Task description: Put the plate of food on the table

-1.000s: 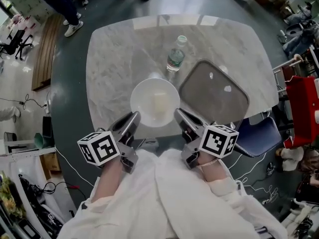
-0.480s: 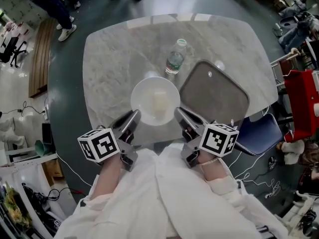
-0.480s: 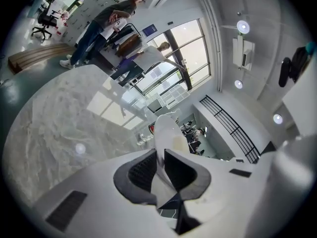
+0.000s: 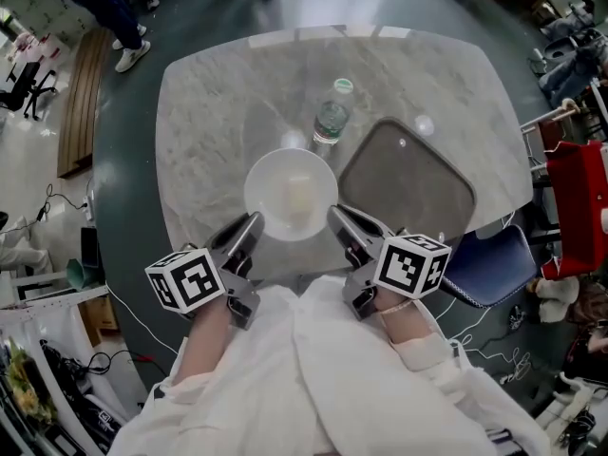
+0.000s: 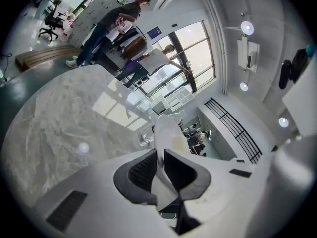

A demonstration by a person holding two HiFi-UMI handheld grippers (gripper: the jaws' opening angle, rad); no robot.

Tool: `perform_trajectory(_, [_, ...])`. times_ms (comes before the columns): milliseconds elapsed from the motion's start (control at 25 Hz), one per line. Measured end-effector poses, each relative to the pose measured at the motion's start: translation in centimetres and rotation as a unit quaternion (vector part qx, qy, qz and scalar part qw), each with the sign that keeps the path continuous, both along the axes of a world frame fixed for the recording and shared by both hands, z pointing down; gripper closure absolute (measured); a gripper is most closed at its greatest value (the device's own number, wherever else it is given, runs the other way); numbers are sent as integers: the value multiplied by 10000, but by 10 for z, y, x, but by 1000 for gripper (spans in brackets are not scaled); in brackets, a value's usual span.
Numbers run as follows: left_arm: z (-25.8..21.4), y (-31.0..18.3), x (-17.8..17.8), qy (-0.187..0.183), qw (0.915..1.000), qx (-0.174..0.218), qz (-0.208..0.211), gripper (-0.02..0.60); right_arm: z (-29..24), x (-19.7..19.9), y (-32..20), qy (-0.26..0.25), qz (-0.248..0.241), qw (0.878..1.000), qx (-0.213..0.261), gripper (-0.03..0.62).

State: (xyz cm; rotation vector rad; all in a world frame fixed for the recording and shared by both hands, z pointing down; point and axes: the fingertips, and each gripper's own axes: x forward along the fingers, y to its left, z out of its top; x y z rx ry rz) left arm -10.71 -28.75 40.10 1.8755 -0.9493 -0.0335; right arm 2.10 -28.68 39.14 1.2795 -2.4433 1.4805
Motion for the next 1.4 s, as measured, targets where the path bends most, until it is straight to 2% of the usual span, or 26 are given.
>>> perform_trajectory(720, [3,-4,2,119,9996,-131,-210,528,9,1,-9,-15,-284,9992,-272,580])
perform_trajectory(1400, [34,-5,-6,-1,9985,-478,-273,528,42,-7,-13,126,-559,9960,-682,579])
